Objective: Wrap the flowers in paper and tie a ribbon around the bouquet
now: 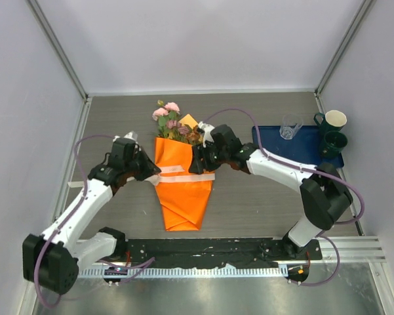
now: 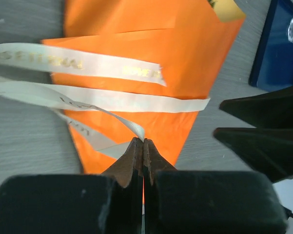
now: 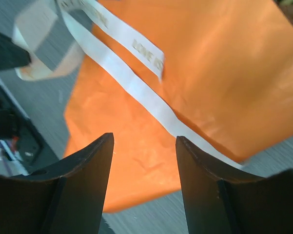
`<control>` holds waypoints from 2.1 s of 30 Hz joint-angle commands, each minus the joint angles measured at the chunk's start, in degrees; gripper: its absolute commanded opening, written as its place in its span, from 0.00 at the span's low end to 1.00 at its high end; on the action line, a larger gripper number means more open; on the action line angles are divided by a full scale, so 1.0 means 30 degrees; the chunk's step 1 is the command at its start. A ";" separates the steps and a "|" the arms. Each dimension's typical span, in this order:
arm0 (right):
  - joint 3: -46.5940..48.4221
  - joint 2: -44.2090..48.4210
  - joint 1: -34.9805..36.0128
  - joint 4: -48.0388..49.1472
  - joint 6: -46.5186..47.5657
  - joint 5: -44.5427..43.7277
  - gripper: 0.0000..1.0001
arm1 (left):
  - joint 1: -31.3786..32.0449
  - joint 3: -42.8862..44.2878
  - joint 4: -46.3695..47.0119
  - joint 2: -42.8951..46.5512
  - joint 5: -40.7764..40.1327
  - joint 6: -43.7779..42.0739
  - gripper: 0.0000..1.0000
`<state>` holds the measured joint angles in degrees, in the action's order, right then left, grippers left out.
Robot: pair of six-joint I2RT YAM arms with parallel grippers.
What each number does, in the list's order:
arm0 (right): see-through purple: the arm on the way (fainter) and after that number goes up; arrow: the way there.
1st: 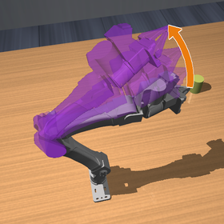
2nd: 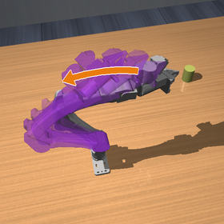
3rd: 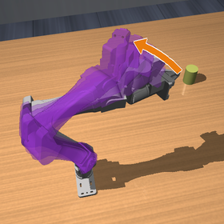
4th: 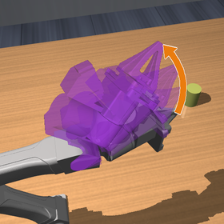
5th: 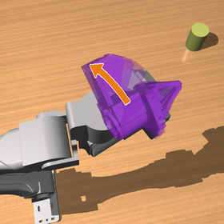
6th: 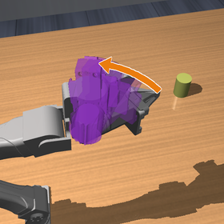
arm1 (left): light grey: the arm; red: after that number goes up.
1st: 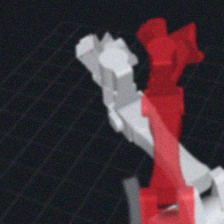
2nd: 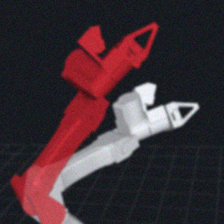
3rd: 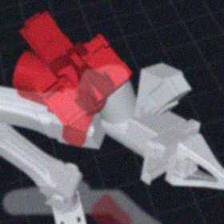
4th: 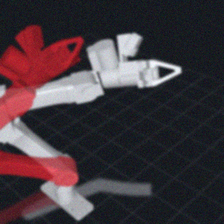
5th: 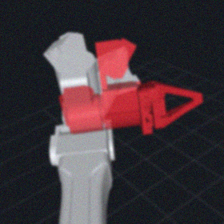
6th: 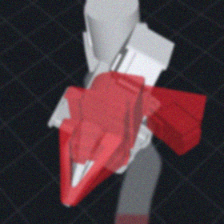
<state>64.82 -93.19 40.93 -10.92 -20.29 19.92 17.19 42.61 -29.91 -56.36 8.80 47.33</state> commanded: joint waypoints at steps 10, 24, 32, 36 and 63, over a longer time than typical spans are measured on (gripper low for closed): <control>-0.3646 0.1034 0.0507 0.2817 0.6677 -0.6023 0.60 | 0.3146 0.5042 0.2383 -0.7694 0.1723 -0.2417 0.00; -0.3151 -0.0753 0.1826 0.3114 0.8260 -0.6581 0.61 | 0.3791 0.6919 0.3175 -1.1504 0.4275 -0.2653 0.03; -0.3322 0.0121 0.1826 0.2731 0.6272 -0.6289 0.59 | 0.3033 0.3764 0.2062 -0.6827 0.0848 -0.0399 0.70; -0.3207 0.1148 0.1826 0.1912 0.5332 -0.6406 0.60 | 0.0606 0.1533 -0.1204 -0.1967 -0.1629 0.1152 0.87; -0.4057 0.2616 0.1826 0.2086 0.5211 -0.6142 0.57 | -0.9103 0.3843 -0.5733 -1.3085 -0.1819 1.2168 0.83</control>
<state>52.38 -86.91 46.39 -7.70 -4.69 2.00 -13.43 52.45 -44.91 -91.48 4.51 77.38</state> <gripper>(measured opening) 0.575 0.848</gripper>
